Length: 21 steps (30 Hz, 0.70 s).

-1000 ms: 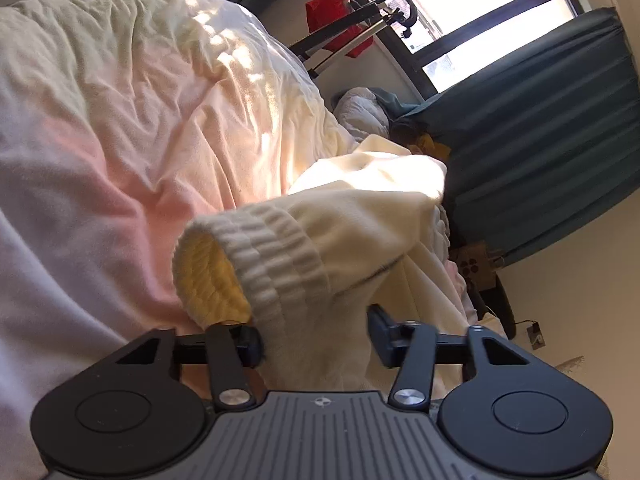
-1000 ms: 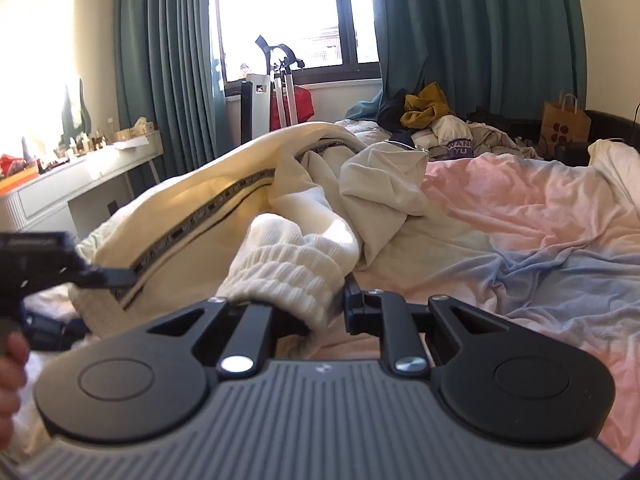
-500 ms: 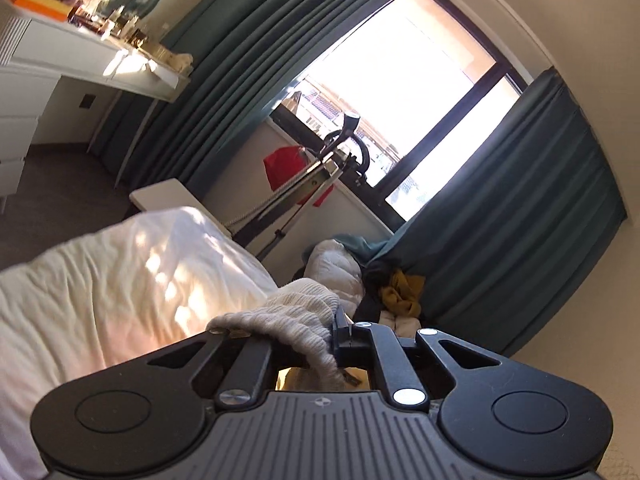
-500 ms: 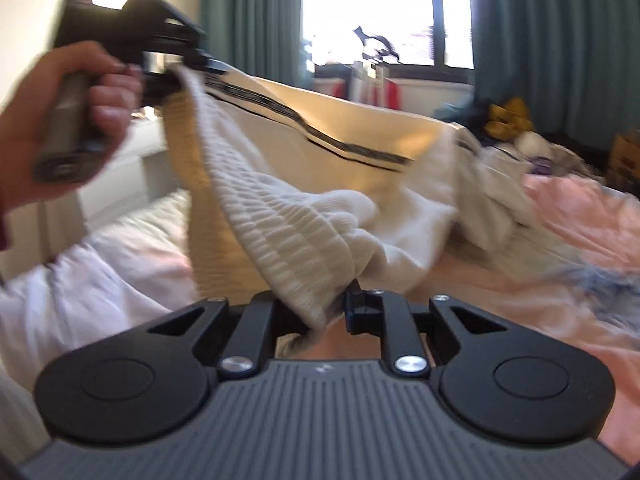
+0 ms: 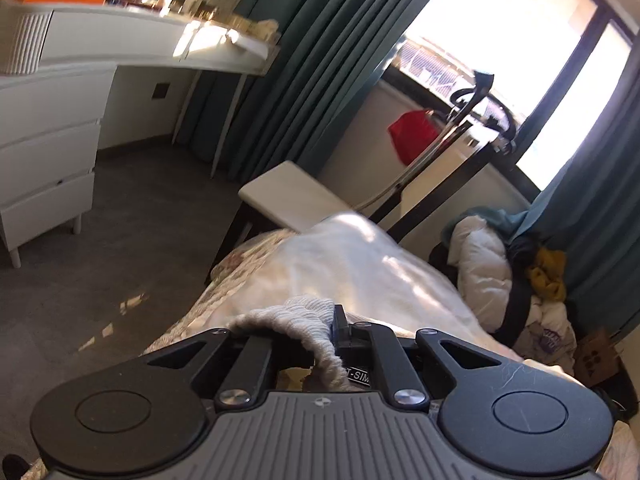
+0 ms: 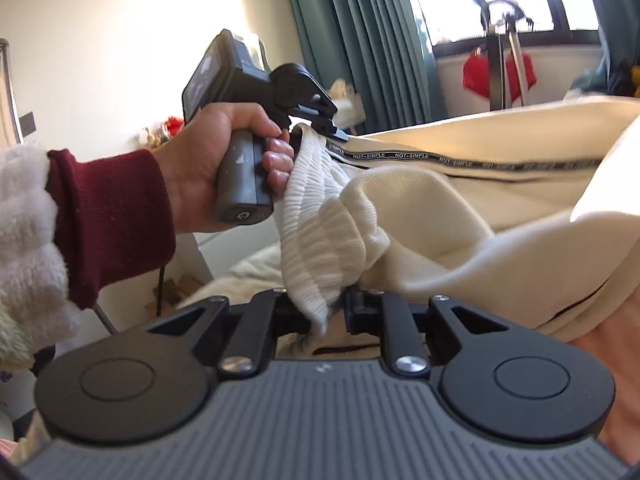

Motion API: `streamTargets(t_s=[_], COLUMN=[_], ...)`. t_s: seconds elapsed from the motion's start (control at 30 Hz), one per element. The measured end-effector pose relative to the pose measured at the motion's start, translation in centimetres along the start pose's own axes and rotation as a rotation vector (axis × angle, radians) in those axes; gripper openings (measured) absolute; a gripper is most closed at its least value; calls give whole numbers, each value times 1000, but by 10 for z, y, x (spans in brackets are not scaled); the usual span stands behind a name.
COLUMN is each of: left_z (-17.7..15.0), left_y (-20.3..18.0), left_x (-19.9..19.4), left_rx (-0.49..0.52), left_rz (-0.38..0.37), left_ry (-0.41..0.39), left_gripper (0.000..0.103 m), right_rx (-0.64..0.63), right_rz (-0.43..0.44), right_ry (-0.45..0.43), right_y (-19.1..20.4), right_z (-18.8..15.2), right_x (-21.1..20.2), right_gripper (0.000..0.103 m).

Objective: Fold clothes
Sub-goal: 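Lay the sweatpants flat on the bed and open both grippers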

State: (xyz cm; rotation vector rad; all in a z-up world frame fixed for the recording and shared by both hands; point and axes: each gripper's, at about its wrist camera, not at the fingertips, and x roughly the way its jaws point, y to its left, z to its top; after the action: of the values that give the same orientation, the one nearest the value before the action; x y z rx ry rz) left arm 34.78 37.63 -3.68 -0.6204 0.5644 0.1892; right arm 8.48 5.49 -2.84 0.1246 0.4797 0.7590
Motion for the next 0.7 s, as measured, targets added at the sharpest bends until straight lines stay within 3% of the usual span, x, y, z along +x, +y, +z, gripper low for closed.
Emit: streamTargets(t_s=[0.17, 0.3, 0.43, 0.5, 0.53, 0.57, 0.63, 0.7], left_z=[-9, -13, -23, -33, -37, -41, -50, -57], left_y=[32, 40, 40, 34, 30, 28, 25, 22], left_x=[33, 11, -31, -56, -70, -86, -119, -148], left_rx=[-5, -19, 30, 83, 112, 140, 178, 182], left_rz=[-43, -102, -141, -99, -48, -19, -13, -5], left_ry=[41, 27, 26, 35, 18, -14, -52, -54], left_gripper=[9, 15, 33, 50, 71, 82, 83, 82], right_rx=[35, 20, 9, -22, -40, -45, -39, -28], right_rz=[17, 17, -5, -11, -12, -9, -39, -49], right_ry=[45, 43, 61, 54, 45, 35, 20, 6], right_y=[-13, -9, 2, 7, 12, 15, 20, 21], right_z=[-7, 3, 7, 12, 14, 15, 16, 19], right_x=[24, 17, 2, -7, -14, -22, -38, -57], right_gripper=[18, 20, 23, 38, 50, 64, 83, 84])
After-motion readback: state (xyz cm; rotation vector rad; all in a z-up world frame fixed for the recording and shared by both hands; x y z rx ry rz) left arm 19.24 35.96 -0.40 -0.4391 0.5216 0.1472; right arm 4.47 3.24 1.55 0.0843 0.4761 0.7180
